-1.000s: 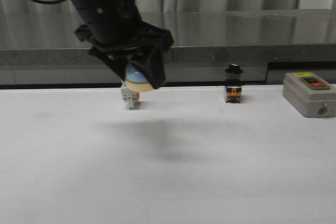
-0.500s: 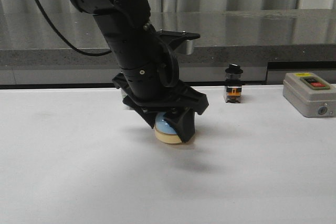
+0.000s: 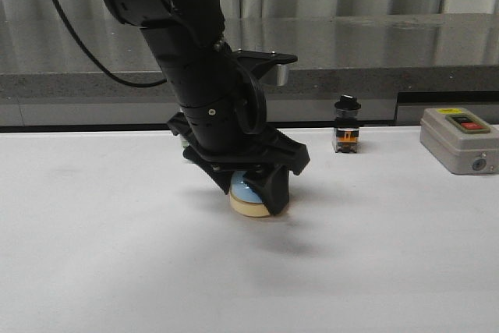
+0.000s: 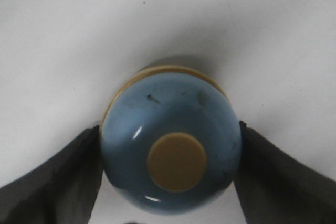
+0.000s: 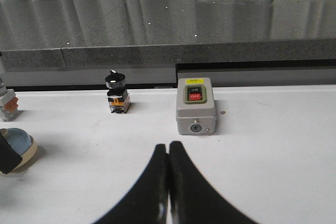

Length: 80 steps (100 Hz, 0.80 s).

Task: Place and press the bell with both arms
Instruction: 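Lower the bell onto the table and open the left gripper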

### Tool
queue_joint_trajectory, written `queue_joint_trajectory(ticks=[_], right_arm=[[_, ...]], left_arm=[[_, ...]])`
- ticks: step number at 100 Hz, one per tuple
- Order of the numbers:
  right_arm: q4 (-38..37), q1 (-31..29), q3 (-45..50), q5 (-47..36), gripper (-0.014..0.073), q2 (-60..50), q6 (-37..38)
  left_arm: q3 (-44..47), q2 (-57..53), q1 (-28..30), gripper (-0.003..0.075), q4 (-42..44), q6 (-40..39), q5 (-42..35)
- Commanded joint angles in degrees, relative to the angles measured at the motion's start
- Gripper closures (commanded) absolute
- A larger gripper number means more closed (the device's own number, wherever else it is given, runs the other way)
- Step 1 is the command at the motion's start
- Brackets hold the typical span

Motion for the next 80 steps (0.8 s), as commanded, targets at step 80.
queue_joint_trajectory(ticks=[80], right_arm=[[0.0, -0.3, -0.8, -5.2, 0.0654, -1.1, -0.1]], left_arm=[[-1.7, -6.5, -0.5, 0.0143, -1.3, 0.0, -0.8]])
